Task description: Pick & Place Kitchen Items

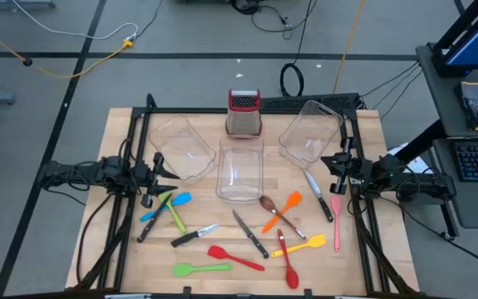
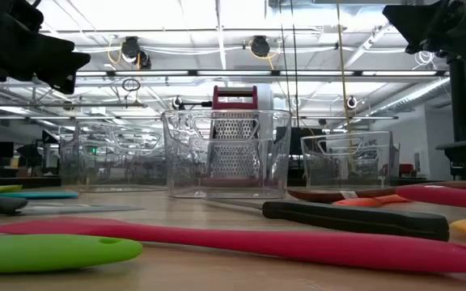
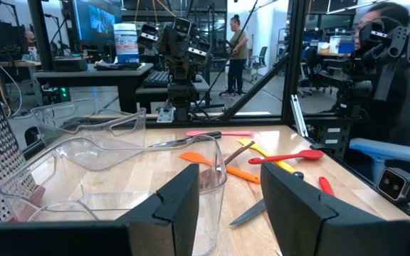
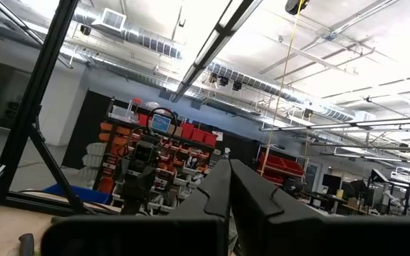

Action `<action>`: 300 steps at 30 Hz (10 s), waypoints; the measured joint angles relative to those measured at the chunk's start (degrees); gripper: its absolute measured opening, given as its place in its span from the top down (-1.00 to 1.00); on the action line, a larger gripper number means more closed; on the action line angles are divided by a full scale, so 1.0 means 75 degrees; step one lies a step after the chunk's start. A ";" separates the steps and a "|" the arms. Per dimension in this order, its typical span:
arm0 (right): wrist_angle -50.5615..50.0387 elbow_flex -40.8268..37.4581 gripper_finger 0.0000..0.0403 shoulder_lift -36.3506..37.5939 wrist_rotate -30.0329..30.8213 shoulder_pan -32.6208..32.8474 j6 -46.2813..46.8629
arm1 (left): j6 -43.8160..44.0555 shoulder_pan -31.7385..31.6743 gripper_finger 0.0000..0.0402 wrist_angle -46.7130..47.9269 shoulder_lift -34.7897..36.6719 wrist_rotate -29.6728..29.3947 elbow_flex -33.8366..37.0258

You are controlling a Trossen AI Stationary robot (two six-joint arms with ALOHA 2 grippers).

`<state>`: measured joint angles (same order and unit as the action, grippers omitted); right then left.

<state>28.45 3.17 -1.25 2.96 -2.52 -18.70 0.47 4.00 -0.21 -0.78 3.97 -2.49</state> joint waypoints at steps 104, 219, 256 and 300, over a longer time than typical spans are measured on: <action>-0.0625 0.0001 0.98 -0.0024 -0.0001 0.0000 0.3420 | -0.0035 -0.0030 0.24 -0.0452 -0.0001 -0.0618 -0.0002; -0.7166 0.5798 0.41 -1.1066 -0.1033 0.3745 1.0599 | 0.0407 -0.0024 0.24 0.0571 -0.0005 -0.0522 -0.0005; -0.6618 0.5792 0.41 -1.1063 -0.0793 0.3751 1.0979 | 0.0358 -0.0022 0.24 0.0577 -0.0005 -0.0525 -0.0002; -0.6304 0.5786 0.41 -1.1695 0.0241 0.4254 1.1197 | 0.0345 -0.0022 0.24 0.0577 -0.0003 -0.0533 0.0001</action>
<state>-18.84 46.57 -88.97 4.77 29.38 65.28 3.06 3.84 4.12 -0.80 -0.03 -2.48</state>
